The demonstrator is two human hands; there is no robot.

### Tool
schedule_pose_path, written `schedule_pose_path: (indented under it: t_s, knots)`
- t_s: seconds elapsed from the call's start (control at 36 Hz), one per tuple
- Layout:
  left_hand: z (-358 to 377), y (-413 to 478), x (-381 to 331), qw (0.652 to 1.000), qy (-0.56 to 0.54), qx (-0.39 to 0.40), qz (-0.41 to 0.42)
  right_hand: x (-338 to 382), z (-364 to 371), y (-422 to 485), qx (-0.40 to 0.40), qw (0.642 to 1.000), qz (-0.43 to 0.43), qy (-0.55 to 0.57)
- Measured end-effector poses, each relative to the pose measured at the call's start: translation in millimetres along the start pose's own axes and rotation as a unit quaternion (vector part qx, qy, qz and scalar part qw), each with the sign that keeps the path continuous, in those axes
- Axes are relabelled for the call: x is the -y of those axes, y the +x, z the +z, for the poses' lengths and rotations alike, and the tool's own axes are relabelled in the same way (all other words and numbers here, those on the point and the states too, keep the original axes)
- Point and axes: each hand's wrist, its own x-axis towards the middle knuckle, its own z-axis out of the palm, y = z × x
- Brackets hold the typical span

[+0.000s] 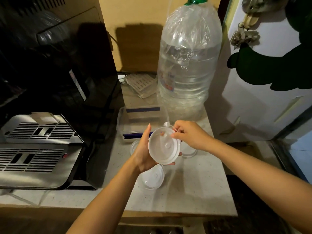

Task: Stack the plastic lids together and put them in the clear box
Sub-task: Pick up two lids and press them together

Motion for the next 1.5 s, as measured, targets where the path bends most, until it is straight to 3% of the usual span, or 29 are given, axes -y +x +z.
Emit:
schedule_pose_path:
  t_s: [0.11, 0.36, 0.47, 0.67, 0.81, 0.97, 1.31, 1.5]
  knots:
    - [-8.2, -3.7, 2.0, 0.999, 0.015, 0.028, 0.037, 4.1, 12.2, 8.7, -0.006, 1.000, -0.003, 0.014]
    - [-39.8, -19.2, -2.8, 0.992, -0.075, -0.053, 0.088, -8.6, 22.4, 28.9, -0.015, 0.998, 0.030, 0.060]
    - [-52.5, -27.5, -3.9, 0.985, -0.079, -0.110, 0.110, -32.6, 30.6, 32.0, 0.020, 0.997, 0.077, -0.006]
    - [-74.6, -30.8, 4.0, 0.983, -0.075, -0.117, 0.116, -50.3, 70.1, 28.9, 0.109, 0.979, 0.085, -0.147]
    - [-80.1, -31.1, 6.2, 0.982, -0.078, -0.132, 0.111, -42.3, 88.4, 34.5, 0.083, 0.973, 0.154, -0.152]
    - [-82.5, -30.3, 7.4, 0.979, -0.079, -0.150, 0.114, -34.3, 103.2, 42.2, 0.065, 0.965, 0.178, -0.182]
    - [-74.8, -29.6, 1.7, 0.980, -0.090, -0.144, 0.103, -26.1, 79.3, 30.0, 0.058, 0.981, 0.144, -0.120]
    - [-61.9, -24.1, -4.2, 0.988, -0.077, -0.117, 0.070, 1.0, 25.7, 10.3, 0.062, 0.995, 0.002, -0.075]
